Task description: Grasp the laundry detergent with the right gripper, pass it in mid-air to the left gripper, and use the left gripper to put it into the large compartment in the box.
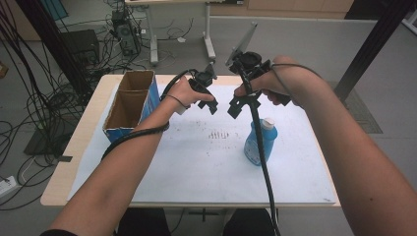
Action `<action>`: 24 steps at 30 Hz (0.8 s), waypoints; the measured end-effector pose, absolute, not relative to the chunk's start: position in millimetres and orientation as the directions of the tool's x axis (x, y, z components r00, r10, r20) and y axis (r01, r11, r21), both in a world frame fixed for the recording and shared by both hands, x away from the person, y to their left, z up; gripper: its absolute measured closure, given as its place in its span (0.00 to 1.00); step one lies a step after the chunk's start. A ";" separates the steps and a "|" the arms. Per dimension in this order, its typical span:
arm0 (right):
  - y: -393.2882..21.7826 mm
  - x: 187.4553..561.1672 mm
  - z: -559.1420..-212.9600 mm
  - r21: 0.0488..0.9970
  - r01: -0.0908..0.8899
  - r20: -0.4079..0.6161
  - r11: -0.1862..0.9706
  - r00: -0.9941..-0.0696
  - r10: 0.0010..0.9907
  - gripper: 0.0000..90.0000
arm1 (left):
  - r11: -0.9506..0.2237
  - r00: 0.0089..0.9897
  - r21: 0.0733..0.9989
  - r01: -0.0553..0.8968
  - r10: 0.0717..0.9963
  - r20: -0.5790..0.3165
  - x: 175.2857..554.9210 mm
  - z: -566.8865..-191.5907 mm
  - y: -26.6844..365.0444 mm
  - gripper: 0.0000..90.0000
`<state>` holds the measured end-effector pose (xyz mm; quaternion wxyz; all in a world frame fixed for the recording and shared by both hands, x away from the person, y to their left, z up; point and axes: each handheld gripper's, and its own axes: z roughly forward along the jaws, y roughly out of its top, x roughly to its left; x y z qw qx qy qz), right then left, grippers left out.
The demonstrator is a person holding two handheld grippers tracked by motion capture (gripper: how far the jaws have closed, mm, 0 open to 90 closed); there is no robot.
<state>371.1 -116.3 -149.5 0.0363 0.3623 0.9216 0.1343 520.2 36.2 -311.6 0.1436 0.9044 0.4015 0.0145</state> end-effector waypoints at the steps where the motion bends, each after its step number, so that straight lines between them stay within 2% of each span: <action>1: -116.9 370.9 -149.8 0.275 0.660 0.028 0.699 -0.732 0.680 0.16 | -0.638 0.679 0.270 0.721 0.729 -0.089 520.0 -311.3 36.2 0.12; 24: -145.3 355.6 -152.0 0.310 0.648 0.024 0.696 -0.737 0.676 0.16 | -0.626 0.670 0.279 0.728 0.736 -0.097 506.3 -299.9 41.3 0.11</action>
